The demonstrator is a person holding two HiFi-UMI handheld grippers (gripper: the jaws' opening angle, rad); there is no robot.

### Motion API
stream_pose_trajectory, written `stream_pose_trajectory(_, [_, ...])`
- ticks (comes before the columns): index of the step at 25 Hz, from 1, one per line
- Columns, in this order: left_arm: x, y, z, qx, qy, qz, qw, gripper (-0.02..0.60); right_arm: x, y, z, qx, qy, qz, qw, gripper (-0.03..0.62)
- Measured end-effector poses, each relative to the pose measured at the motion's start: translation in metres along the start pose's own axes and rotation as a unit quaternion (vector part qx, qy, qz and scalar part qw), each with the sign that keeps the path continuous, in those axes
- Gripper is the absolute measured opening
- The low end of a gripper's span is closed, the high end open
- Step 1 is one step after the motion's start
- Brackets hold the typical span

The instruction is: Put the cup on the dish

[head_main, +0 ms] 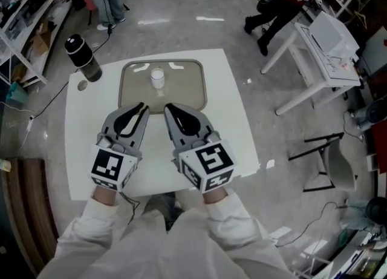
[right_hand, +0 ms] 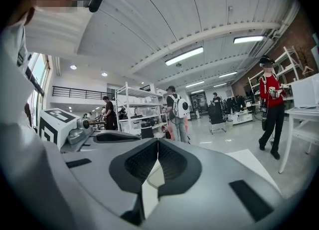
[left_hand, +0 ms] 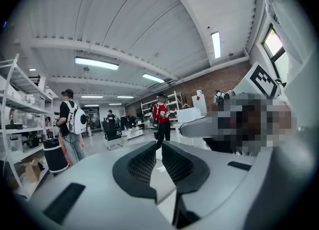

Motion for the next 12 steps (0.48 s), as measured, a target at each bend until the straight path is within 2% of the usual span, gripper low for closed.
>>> stream_pose_trajectory(6, [0.037, 0.038, 0.006, -0.005, 0.006, -0.01, 0.9999, 0.009, -0.026, 0.041, 0.018, -0.006, 0.006, -0.012, 1.0, 0.012])
stream_pose_trajectory(12, [0.075, 0.057, 0.011, -0.017, 0.009, 0.017, 0.9997, 0.008, -0.046, 0.066, 0.039, -0.026, 0.015, -0.027, 0.999, 0.014])
Point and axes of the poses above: the fingertips, and each gripper's own axes: y backward along the fingers, x to its right, z out of its underside, the point moved 4 cm from there along y, backward along the fingers, and after that the axes turned 15 degrees about -x, right-handed, at the moved point
